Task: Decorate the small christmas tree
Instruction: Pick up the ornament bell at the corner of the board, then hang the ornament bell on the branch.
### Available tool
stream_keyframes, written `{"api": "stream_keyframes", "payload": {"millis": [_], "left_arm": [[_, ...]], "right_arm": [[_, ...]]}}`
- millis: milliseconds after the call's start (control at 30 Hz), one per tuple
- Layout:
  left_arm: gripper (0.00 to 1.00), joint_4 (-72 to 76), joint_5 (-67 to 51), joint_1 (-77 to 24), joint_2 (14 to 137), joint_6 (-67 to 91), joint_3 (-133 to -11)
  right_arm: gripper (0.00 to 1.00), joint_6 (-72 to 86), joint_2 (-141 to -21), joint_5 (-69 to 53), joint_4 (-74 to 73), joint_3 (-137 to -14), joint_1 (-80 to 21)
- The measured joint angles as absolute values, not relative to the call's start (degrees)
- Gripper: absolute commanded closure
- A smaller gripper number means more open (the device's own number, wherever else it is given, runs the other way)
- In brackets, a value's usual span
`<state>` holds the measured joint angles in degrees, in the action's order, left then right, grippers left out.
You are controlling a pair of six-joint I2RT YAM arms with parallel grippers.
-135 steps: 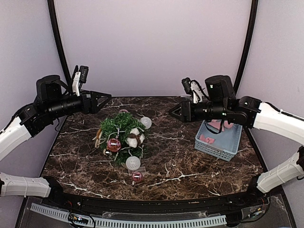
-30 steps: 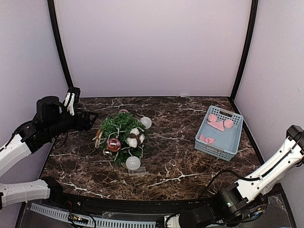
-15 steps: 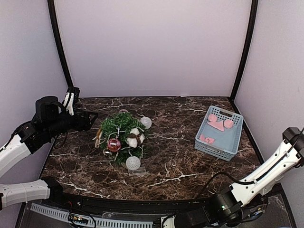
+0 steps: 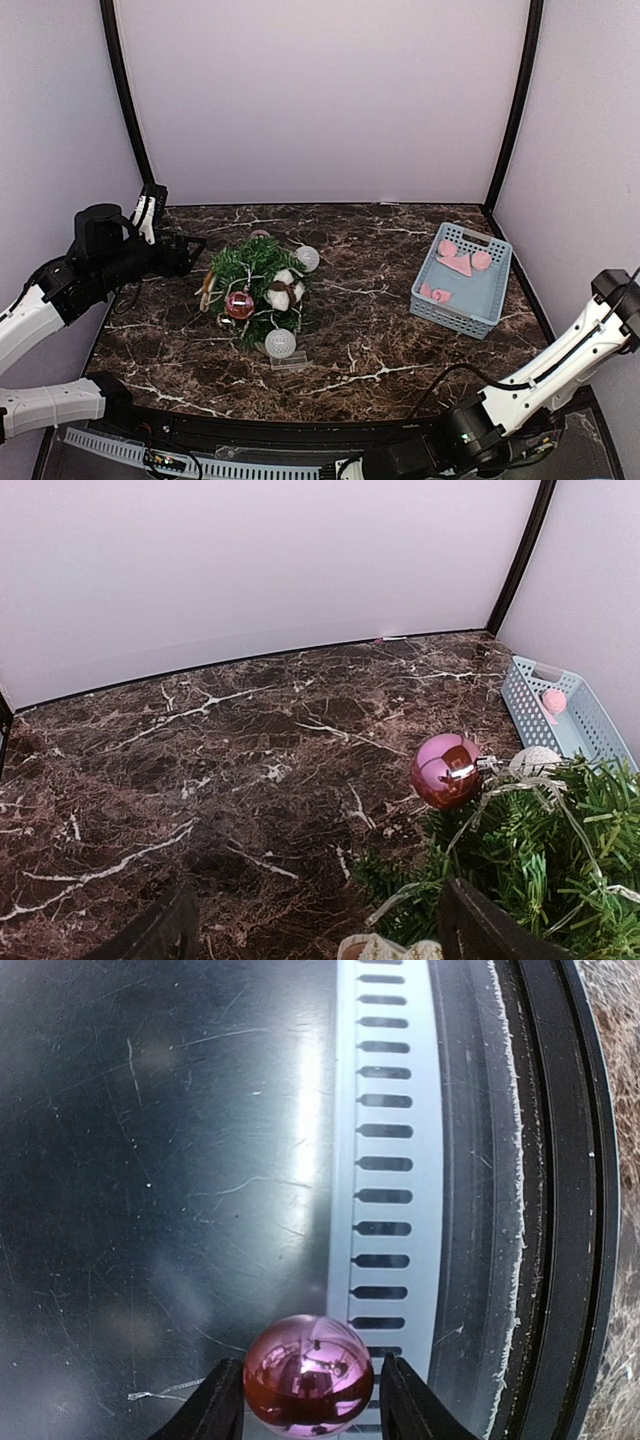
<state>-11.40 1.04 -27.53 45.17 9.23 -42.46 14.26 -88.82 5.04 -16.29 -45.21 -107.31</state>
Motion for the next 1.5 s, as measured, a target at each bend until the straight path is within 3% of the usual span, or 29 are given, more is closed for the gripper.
{"api": "stream_keyframes", "payload": {"millis": [367, 800, 1167, 1500], "left_arm": [[0.15, -11.4, 1.0, -27.5, 44.8, 9.2, -42.1], [0.15, -11.2, 0.9, -27.5, 44.0, 9.1, -41.7], [0.15, -10.5, -1.9, -27.5, 43.8, 7.0, -43.5], [0.15, -8.1, -1.9, -27.5, 44.5, 4.7, -43.6]], "right_arm": [[0.66, 14.3, -89.0, 3.9, -16.2, -45.2, -106.4], [0.64, 16.9, -75.3, 7.0, -19.4, -45.9, -94.5], [0.64, 16.6, -68.2, 14.2, -25.4, -61.6, -76.2], [0.63, 13.8, -74.0, 16.8, -22.7, -73.1, -70.3]]}}
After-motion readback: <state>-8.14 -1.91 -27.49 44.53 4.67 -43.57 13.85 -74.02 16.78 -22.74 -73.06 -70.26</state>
